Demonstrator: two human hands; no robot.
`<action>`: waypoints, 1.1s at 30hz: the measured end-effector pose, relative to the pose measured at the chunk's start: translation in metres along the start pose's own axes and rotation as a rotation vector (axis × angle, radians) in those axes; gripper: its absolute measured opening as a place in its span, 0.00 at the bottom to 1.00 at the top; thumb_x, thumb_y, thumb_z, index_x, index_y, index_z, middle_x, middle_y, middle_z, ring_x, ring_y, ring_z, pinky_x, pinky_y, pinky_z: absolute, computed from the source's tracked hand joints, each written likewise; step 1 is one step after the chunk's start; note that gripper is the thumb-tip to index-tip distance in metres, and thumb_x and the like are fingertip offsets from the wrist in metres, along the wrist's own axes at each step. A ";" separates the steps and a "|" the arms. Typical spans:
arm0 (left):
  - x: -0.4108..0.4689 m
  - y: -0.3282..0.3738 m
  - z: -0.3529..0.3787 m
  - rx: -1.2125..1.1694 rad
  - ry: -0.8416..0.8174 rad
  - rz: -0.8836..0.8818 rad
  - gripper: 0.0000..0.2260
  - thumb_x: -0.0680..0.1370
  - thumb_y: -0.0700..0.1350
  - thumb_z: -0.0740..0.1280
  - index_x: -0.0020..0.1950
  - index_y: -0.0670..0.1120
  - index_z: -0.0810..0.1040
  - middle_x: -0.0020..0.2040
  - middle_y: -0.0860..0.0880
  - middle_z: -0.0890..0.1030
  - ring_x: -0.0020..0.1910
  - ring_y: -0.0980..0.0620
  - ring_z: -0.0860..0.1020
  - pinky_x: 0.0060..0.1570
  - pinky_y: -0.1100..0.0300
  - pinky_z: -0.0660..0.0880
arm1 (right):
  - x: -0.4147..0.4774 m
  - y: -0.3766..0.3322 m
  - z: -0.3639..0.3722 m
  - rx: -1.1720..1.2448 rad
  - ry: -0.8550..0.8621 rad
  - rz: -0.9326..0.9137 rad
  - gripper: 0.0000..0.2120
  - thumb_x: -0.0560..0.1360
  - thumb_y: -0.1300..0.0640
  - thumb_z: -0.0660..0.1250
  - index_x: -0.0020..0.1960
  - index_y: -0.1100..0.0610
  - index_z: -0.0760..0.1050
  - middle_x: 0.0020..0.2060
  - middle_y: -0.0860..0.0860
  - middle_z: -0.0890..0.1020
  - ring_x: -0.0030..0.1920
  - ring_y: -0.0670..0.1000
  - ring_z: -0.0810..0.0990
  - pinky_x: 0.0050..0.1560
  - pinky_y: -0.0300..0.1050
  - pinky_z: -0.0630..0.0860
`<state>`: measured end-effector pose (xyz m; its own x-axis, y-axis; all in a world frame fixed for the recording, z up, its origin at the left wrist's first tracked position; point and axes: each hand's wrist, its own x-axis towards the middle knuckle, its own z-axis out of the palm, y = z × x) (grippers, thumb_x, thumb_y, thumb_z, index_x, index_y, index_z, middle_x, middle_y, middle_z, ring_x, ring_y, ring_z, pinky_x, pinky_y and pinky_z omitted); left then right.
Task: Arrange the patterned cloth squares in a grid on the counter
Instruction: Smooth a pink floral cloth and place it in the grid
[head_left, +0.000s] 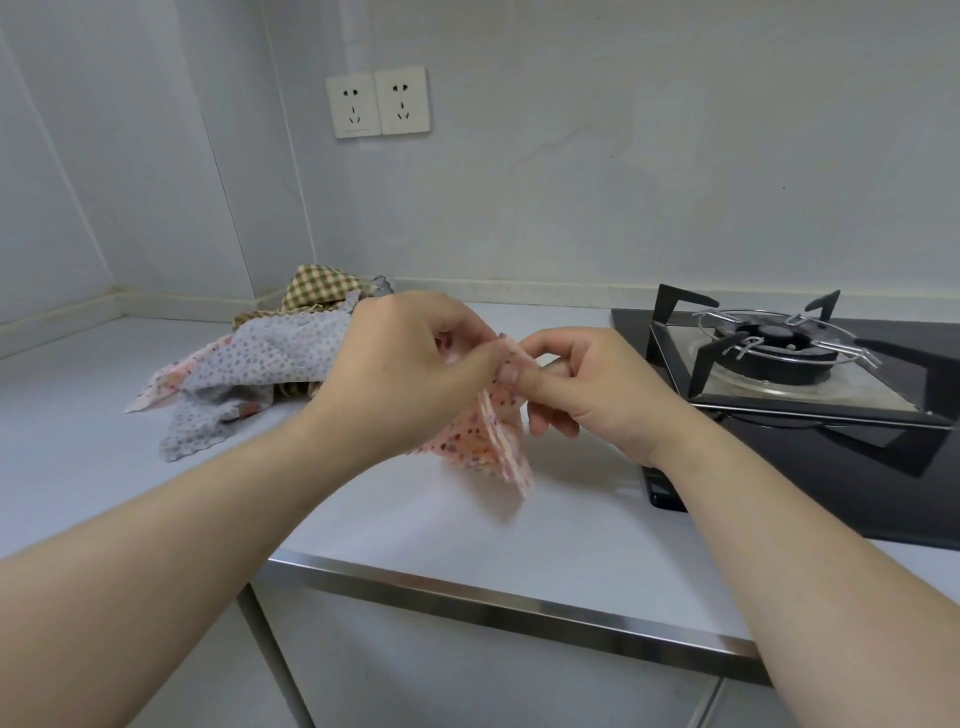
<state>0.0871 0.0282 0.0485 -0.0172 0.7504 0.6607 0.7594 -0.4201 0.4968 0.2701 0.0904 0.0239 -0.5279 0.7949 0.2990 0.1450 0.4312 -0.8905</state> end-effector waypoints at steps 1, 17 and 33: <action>0.001 0.000 -0.002 -0.005 0.020 -0.010 0.05 0.74 0.47 0.74 0.39 0.54 0.84 0.35 0.56 0.83 0.40 0.58 0.80 0.42 0.59 0.77 | 0.001 0.001 0.000 -0.057 0.005 0.012 0.03 0.78 0.56 0.73 0.48 0.55 0.82 0.25 0.49 0.80 0.26 0.49 0.73 0.30 0.39 0.66; 0.023 -0.044 -0.025 -0.187 -0.134 -0.319 0.04 0.80 0.40 0.69 0.47 0.46 0.82 0.36 0.51 0.81 0.33 0.55 0.76 0.32 0.68 0.72 | -0.004 -0.003 0.009 -0.181 -0.135 -0.205 0.03 0.72 0.52 0.78 0.42 0.45 0.84 0.42 0.44 0.73 0.39 0.47 0.68 0.42 0.36 0.67; 0.020 -0.044 -0.021 -0.354 -0.213 -0.307 0.15 0.81 0.30 0.62 0.55 0.49 0.79 0.31 0.53 0.73 0.32 0.53 0.72 0.35 0.60 0.70 | -0.002 0.002 0.006 -0.383 -0.058 -0.063 0.11 0.73 0.43 0.75 0.42 0.50 0.83 0.43 0.47 0.81 0.37 0.43 0.75 0.40 0.39 0.72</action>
<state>0.0400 0.0513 0.0519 -0.0438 0.9379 0.3441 0.4726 -0.2839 0.8343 0.2664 0.0871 0.0190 -0.5907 0.7409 0.3196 0.4067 0.6155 -0.6751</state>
